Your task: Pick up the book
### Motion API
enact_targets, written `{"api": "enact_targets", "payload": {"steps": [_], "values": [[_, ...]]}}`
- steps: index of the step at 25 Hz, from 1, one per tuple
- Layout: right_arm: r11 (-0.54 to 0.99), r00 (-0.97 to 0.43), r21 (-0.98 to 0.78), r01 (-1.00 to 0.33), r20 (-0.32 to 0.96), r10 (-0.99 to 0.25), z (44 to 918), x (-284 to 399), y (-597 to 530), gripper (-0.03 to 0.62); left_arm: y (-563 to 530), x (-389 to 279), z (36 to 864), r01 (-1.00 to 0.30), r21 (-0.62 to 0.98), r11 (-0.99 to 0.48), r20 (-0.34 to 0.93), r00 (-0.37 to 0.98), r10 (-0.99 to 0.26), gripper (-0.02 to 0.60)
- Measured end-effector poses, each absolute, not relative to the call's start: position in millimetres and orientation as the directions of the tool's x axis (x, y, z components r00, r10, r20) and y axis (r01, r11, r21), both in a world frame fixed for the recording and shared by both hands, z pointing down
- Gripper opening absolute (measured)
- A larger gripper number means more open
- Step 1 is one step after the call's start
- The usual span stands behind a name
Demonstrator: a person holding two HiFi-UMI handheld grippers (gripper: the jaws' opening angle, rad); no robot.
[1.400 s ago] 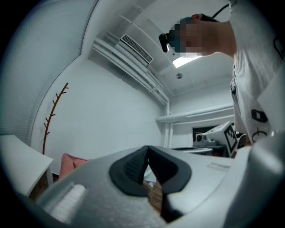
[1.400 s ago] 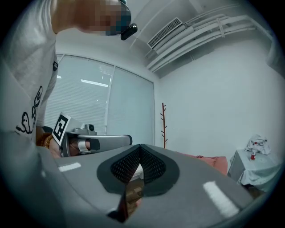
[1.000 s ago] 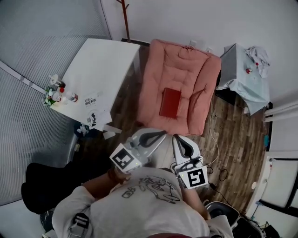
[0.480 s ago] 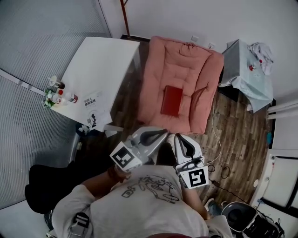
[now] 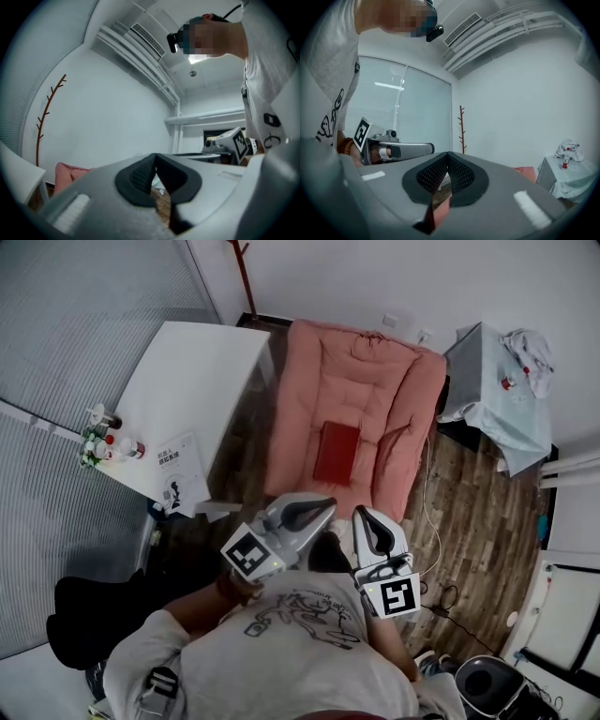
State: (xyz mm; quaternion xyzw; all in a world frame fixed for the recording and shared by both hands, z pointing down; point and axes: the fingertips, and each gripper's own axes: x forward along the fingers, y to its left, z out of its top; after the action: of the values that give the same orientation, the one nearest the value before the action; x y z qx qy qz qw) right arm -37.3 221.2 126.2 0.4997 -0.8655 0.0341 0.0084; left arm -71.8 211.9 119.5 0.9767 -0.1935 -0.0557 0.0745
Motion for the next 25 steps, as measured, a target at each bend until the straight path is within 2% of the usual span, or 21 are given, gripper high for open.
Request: {"api": "enact_targets", "payload": {"steps": [14, 25], "values": [[0.560, -0.563, -0.059, -0.826, 0.063, -0.824, 136, 68, 124, 0.006, 112, 30, 129, -0.433, 0.165, -0.886, -0.042, 0.895, -0.445, 0.005], [0.586, -0.590, -0.067, -0.807, 0.089, -0.803, 148, 106, 89, 0.006, 82, 72, 138, -0.438, 0.184, -0.880, -0.044, 0.891, -0.453, 0.005]]}}
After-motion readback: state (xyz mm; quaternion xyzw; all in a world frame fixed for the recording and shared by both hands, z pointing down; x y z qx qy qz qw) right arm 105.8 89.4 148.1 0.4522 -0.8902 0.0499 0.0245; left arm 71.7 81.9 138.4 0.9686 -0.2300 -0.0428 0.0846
